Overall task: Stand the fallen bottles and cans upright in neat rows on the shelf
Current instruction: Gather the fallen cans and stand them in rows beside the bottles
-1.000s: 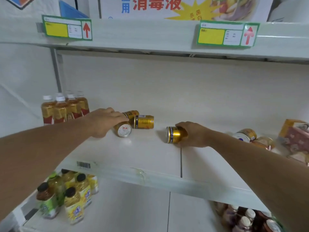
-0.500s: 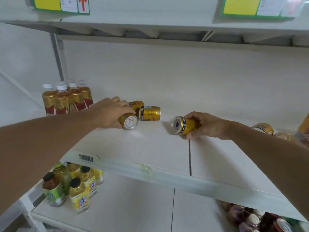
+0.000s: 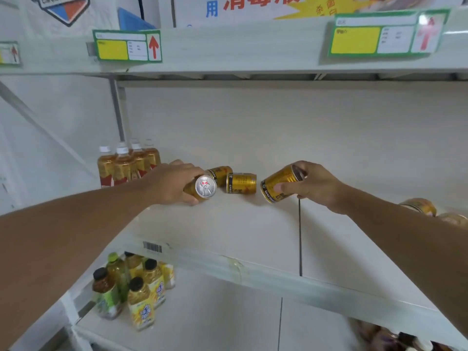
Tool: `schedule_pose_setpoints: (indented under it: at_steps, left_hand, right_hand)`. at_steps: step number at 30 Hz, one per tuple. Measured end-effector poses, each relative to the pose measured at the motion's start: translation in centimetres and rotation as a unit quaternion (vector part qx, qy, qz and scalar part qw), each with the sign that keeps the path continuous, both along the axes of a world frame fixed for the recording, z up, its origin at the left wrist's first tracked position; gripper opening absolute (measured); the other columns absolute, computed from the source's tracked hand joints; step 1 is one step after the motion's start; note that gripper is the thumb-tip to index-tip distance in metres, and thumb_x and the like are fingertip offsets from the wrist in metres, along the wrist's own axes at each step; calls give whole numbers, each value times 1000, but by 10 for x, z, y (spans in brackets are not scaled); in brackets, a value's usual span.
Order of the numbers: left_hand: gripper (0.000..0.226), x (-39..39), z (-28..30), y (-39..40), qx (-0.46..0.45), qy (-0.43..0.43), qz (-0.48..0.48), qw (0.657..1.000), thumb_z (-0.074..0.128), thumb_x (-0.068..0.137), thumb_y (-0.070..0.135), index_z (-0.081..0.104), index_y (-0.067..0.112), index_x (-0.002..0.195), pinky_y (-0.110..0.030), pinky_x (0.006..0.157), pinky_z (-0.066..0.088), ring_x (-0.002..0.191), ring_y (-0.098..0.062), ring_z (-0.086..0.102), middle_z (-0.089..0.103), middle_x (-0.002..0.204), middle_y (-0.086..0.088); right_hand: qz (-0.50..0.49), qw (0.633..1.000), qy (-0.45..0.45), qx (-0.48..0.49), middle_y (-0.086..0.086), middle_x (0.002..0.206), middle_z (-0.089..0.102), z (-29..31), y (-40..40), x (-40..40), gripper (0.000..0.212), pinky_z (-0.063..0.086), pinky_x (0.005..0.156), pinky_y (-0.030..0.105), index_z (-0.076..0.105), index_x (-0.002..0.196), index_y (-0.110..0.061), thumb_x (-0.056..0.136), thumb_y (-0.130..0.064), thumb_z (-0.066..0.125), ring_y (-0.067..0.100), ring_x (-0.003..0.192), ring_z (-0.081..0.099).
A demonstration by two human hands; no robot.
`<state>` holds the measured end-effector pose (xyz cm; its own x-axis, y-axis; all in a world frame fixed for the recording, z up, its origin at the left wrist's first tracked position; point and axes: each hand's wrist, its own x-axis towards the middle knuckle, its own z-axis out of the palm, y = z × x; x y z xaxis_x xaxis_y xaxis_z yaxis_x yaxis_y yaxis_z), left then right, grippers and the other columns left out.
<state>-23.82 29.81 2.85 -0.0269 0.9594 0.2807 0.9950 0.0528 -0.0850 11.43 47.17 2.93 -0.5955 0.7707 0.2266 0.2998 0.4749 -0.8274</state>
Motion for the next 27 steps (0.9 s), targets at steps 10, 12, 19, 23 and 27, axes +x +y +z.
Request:
schedule_pose_setpoints:
  at_steps: [10, 12, 19, 23, 27]
  left_hand:
    - [66, -1, -9, -22, 56, -298, 71, 950, 87, 83, 54, 58, 31, 138, -34, 99, 50, 121, -12, 64, 67, 128, 14]
    - [66, 2, -7, -27, 74, -341, 88, 933, 85, 86, 53, 59, 27, 141, -39, 105, 51, 122, -14, 64, 68, 130, 10]
    - [53, 20, -7, -43, 106, -387, 137, 906, 79, 94, 50, 64, 28, 140, -29, 89, 50, 121, -16, 63, 69, 129, 5]
    - [51, 27, -14, -51, 110, -389, 151, 902, 80, 95, 43, 64, 26, 139, -29, 90, 51, 120, -17, 64, 70, 127, 5]
    - [48, 29, -20, -58, 116, -392, 166, 898, 81, 95, 37, 65, 23, 139, -42, 109, 50, 123, -21, 64, 71, 131, 0]
  right_hand:
    - [31, 991, 108, -74, 8, 123, 72, -2, -16, -36, 73, 61, 99, 45, 63, 125, -18, 64, -34, 100, 21, 109, 75]
    - [37, 990, 113, -80, 7, 122, 72, -5, -21, -45, 72, 60, 101, 47, 64, 124, -18, 64, -37, 99, 22, 110, 74]
    - [73, 992, 96, -42, -3, 114, 74, -22, -36, -64, 58, 60, 94, 36, 66, 124, -25, 74, -33, 96, 16, 105, 73]
    - [72, 994, 84, -2, -6, 114, 71, -29, -44, -71, 60, 58, 90, 32, 63, 127, -26, 76, -31, 95, 11, 103, 69]
    - [98, 992, 82, 13, -6, 108, 74, -35, -51, -81, 48, 57, 83, 28, 67, 115, -28, 76, -22, 95, 8, 96, 71]
